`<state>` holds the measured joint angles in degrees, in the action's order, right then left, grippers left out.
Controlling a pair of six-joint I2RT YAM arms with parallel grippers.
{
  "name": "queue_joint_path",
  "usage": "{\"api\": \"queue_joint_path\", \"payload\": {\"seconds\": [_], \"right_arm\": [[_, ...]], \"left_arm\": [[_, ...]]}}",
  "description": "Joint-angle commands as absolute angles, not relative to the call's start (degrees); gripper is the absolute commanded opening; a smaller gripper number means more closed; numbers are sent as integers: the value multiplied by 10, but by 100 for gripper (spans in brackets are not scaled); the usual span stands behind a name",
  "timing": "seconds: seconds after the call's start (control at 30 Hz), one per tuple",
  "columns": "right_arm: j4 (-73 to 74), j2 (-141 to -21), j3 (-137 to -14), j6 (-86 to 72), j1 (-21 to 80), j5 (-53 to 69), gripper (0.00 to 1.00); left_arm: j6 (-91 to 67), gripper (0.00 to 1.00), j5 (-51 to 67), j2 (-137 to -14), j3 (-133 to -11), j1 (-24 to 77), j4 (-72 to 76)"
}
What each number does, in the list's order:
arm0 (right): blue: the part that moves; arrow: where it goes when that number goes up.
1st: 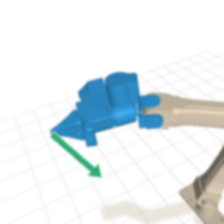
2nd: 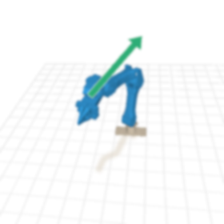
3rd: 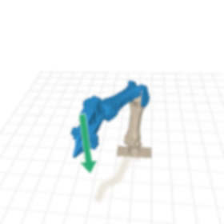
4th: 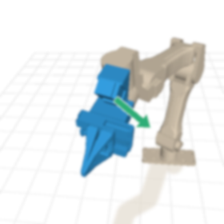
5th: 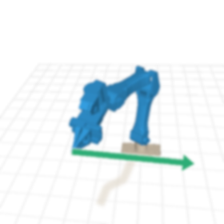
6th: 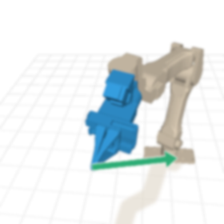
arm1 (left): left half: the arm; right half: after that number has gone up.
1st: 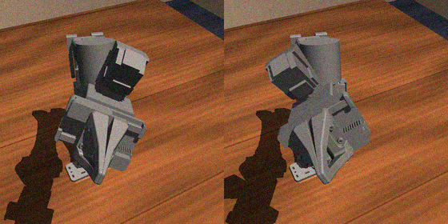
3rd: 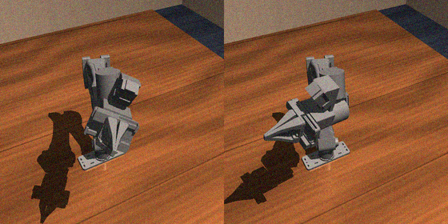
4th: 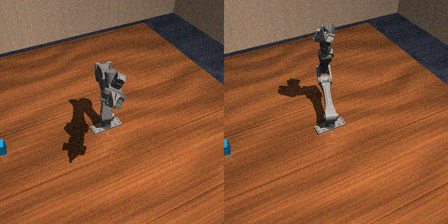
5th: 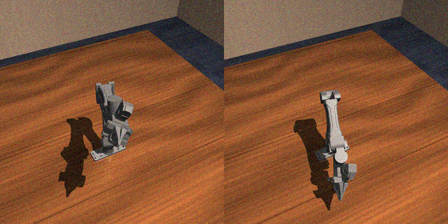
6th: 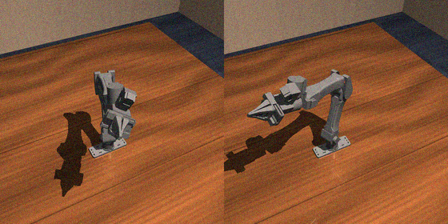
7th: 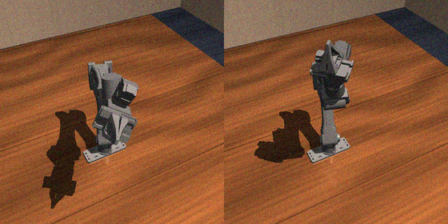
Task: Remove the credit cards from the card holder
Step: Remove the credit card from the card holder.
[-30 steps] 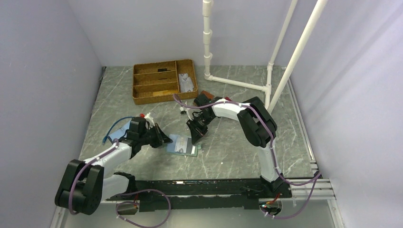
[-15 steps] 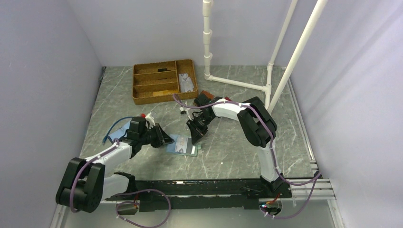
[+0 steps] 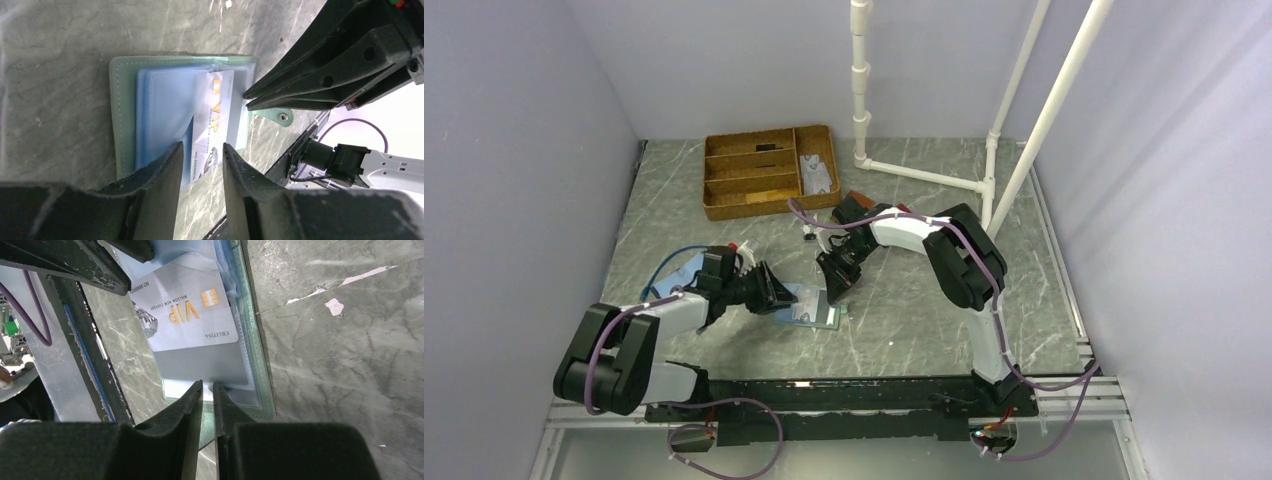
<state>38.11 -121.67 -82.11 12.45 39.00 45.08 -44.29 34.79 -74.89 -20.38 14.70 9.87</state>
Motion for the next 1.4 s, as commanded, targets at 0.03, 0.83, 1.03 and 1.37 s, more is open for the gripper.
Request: {"api": "queue_joint_path", "payload": {"seconds": [0.03,0.83,1.03,1.37], "right_arm": [[385,-1243,-815,149,394,397,17],[374,-1262,-816,123,401,372,17],[374,-1259,-816,123,399,356,16],[390,-1251,-824,145,397,376,16]], "left_arm": [[-454,40,374,-778,-213,148,142],[-462,0,305,-781,-231,184,96],[-454,0,243,-707,-220,152,19],[-441,0,228,-622,-222,142,-17]]}}
